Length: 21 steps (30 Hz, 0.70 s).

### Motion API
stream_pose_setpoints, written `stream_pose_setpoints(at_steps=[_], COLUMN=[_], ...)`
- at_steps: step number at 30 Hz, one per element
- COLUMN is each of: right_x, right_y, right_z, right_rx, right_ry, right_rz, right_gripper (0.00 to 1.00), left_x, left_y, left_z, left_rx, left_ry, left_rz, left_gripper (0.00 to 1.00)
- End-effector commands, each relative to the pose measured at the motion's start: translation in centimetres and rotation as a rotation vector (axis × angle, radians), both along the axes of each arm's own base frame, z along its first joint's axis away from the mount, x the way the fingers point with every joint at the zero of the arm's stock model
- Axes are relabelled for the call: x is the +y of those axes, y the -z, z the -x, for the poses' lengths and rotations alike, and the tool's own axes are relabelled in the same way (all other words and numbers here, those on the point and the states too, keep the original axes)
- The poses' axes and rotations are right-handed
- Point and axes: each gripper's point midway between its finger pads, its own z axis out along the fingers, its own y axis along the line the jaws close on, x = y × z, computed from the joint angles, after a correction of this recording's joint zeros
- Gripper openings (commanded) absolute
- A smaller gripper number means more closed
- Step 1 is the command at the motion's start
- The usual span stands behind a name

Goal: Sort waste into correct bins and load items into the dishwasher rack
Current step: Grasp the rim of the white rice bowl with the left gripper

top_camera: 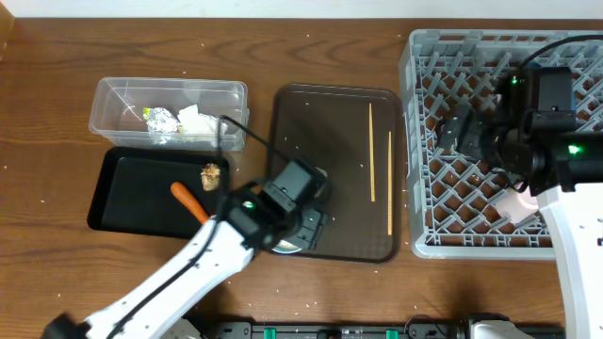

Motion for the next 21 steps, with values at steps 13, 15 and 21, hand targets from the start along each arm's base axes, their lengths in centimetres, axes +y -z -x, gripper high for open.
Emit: stream_pose_setpoints(at_steps=[13,15,21], right_x=[-0.2,-0.2,-0.3], right_y=[1.0,1.0,1.0], right_z=[0.1,0.2,0.2], right_rx=[0.047,0.047,0.051], right_ry=[0.027,0.027,0.027], right_rz=[-0.011,-0.011,-0.01], right_gripper=[0.99,0.99,0.99], left_x=[-0.8,-0.8,0.1], left_y=[8.5,8.7,8.9], left_z=[0.8,0.8,0.1], left_rx=[0.175,0.173,0.124], left_ry=[0.026,0.046,0.095], left_rz=[-0.119,-0.124,-0.183], left_gripper=[0.31,0.25,0.13])
